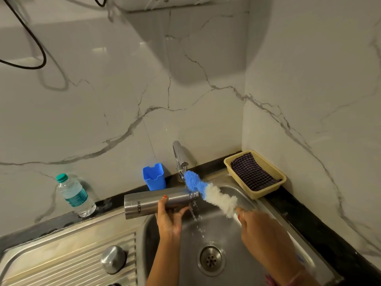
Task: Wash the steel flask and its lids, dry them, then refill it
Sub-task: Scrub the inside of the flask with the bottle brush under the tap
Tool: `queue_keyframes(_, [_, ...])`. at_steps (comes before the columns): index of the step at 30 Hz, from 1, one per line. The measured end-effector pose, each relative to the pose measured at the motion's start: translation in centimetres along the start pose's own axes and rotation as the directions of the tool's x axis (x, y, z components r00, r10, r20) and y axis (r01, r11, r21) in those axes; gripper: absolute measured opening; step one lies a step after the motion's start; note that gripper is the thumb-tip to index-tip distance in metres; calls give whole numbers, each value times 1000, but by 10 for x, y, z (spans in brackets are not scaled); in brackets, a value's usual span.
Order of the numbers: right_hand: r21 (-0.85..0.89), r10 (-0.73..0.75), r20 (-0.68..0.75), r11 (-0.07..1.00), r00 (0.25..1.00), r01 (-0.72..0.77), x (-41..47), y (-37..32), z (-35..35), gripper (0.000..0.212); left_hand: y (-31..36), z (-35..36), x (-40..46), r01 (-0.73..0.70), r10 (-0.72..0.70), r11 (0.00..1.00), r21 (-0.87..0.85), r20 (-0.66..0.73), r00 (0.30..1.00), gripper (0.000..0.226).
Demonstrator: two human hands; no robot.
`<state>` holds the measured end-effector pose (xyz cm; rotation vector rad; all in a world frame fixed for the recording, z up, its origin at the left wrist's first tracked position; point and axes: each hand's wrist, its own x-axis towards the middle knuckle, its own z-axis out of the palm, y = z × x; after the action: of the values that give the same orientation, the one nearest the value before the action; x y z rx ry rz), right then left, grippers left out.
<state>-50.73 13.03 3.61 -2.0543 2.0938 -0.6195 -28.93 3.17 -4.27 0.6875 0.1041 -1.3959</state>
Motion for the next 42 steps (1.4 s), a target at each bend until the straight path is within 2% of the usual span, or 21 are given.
queue_keyframes(3, [42, 4, 33, 999, 999, -5, 2, -1, 7, 33, -1, 3, 0, 5, -5, 1000, -13, 1, 1000, 78])
queue_keyframes(8, [24, 26, 110, 999, 994, -29, 25, -4, 30, 30, -5, 4, -1, -12, 13, 999, 34, -49, 999, 96])
queue_keyframes(13, [53, -1, 146, 999, 989, -7, 25, -6, 29, 30, -8, -1, 3, -66, 70, 994, 86, -49, 996, 74])
queue_keyframes(15, [57, -17, 129, 998, 992, 10, 17, 0, 21, 31, -6, -2, 5, -85, 89, 994, 74, -44, 995, 75])
queue_keyframes(19, [35, 41, 135, 998, 990, -46, 9, 6, 9, 31, -4, -2, 4, -84, 86, 995, 43, -49, 995, 84])
queue_keyframes(29, [-5, 15, 223, 1000, 975, -14, 32, -5, 20, 27, -6, 6, 3, -70, 80, 992, 102, -100, 992, 74])
queue_keyframes(34, [-60, 16, 170, 998, 985, -6, 23, 12, 9, 29, -5, 2, 4, -91, 102, 991, 93, -118, 988, 80])
queue_keyframes(42, [-28, 25, 180, 999, 983, -21, 36, -13, 21, 24, -5, 1, 0, -74, 80, 987, 144, -34, 996, 59])
